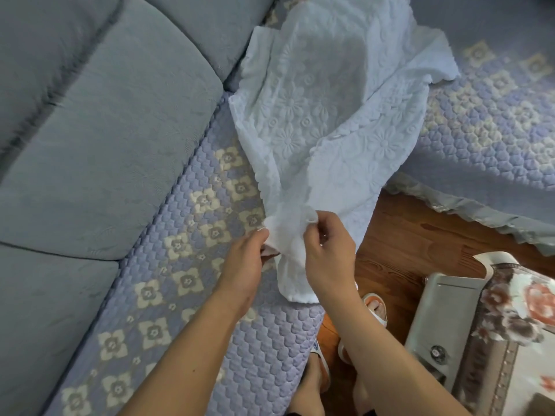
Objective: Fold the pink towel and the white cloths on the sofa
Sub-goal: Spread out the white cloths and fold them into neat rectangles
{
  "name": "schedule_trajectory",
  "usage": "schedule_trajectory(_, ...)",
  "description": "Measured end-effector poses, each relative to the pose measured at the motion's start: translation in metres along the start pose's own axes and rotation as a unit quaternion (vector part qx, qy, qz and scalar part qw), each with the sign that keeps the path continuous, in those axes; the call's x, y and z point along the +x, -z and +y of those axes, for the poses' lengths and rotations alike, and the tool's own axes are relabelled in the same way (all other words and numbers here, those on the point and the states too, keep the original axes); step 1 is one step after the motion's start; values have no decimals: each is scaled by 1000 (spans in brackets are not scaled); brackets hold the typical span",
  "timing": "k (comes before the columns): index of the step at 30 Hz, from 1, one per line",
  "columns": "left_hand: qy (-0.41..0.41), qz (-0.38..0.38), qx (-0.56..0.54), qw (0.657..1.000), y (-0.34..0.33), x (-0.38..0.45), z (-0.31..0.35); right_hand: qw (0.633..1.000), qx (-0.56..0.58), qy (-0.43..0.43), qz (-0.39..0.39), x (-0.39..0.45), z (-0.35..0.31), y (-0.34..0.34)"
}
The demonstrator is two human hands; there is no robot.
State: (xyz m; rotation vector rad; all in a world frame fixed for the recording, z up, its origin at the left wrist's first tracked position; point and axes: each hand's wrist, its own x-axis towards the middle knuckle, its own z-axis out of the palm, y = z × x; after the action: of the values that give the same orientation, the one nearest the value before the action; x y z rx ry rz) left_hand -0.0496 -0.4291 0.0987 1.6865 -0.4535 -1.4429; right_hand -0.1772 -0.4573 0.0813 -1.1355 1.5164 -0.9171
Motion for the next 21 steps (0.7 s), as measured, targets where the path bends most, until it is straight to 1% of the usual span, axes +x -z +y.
schedule_trajectory(6,-38,-20,58,997,-4,-5,3,996,-15,1,-89,-7,10,-14)
schedule_trajectory(8,-41,-17,70,997,-5,-6,3,995,-9,-12,-98,-7,12,-15)
schedule_trajectory(11,-39,-16,71,997,-6,-7,3,997,1,-31,-77,-6,7,-14)
schedule_trajectory(13,-24,-12,52,998,-4,-7,4,998,5,-25,-61,-5,3,-12)
schedule_trajectory(15,-13,-9,40,999,-2,-8,7,998,0,-9,-59,-5,1,-11)
schedule_trajectory(18,-24,-20,65,997,-1,-9,11,998,2,12,-66,-7,-1,-12)
schedule_trajectory(21,-39,-8,98,994,0,-9,12,997,-35,68,-31,-12,1,-20)
